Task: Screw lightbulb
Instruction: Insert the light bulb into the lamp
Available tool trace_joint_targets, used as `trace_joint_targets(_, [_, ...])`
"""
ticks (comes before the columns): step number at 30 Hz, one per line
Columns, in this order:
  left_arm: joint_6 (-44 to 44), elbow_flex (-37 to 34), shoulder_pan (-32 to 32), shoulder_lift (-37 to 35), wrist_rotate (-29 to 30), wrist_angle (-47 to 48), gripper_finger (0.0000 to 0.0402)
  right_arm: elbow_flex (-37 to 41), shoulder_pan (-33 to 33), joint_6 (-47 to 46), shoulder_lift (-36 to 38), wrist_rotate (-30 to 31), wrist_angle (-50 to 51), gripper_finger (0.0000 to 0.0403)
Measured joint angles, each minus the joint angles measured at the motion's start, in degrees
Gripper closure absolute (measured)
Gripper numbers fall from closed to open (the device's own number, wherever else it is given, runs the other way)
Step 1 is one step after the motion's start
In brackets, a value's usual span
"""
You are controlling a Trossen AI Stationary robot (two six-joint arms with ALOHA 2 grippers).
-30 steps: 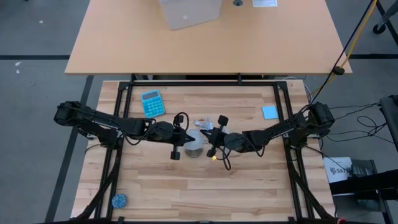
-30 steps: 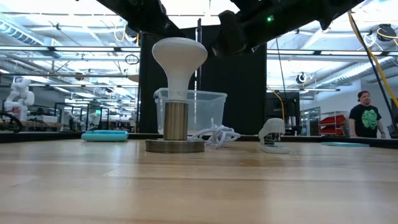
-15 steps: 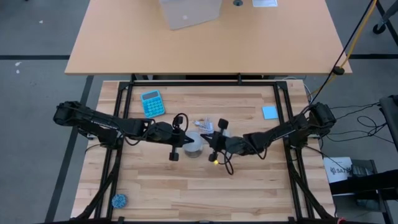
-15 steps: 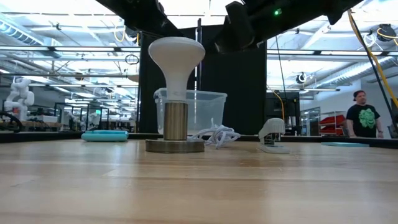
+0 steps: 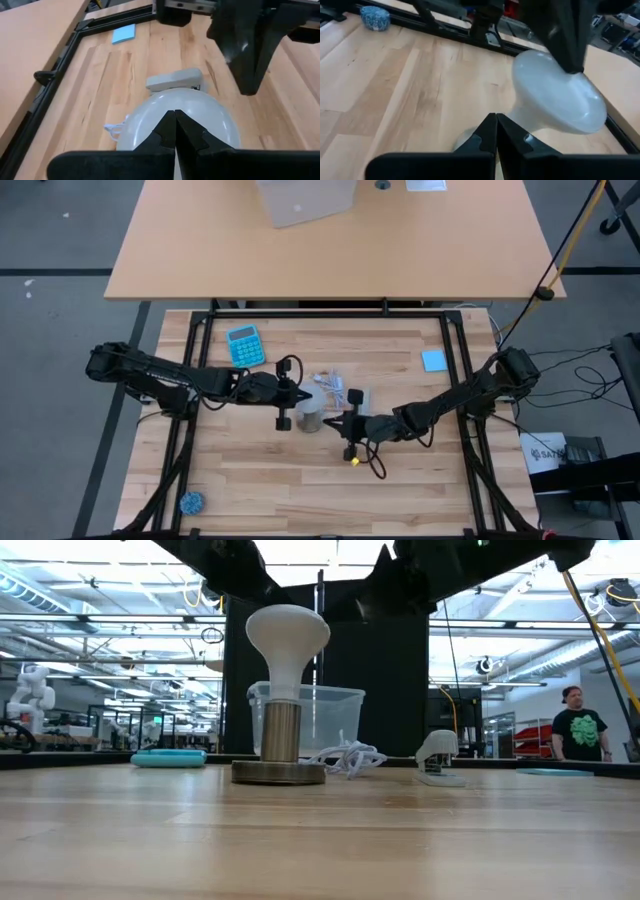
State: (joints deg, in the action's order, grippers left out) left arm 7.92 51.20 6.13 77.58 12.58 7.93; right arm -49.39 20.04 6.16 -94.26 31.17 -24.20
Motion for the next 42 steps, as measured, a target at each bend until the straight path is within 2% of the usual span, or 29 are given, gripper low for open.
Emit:
trace_joint_targets(8, [-0.04, -0.02, 1.0, 0.02, -0.35, 0.09, 0.0401, 0.0, -0.44, 0.31, 0.0, 15.03, -0.43, 0.0403])
trace_joint_targets(10, [-0.02, -0.02, 1.16, 0.02, -1.21, 0.09, 0.0401, 0.0, -1.2, 0.47, 0.02, 16.53, -0.81, 0.0403])
trace_joint_targets(16, [-0.15, -0.02, 1.16, 0.02, -1.64, 0.04, 0.0401, -0.02, -5.07, 0.91, 0.04, 16.06, -1.13, 0.0403])
trace_joint_targets(22, [-0.17, -0.04, 1.16, 0.02, -1.9, -0.16, 0.0401, -0.07, -8.52, 2.04, 0.11, 6.87, -3.59, 0.0403])
trace_joint_targets(27, [-0.2, -0.04, 1.16, 0.02, -1.95, -0.15, 0.0401, -0.07, -9.65, 2.23, 0.11, 2.23, -3.94, 0.0403])
trace_joint_targets(42, [-0.33, -0.04, 1.07, -0.03, -2.32, 0.44, 0.0401, -0.13, -5.73, 0.19, 0.4, 3.39, -1.41, 0.0403])
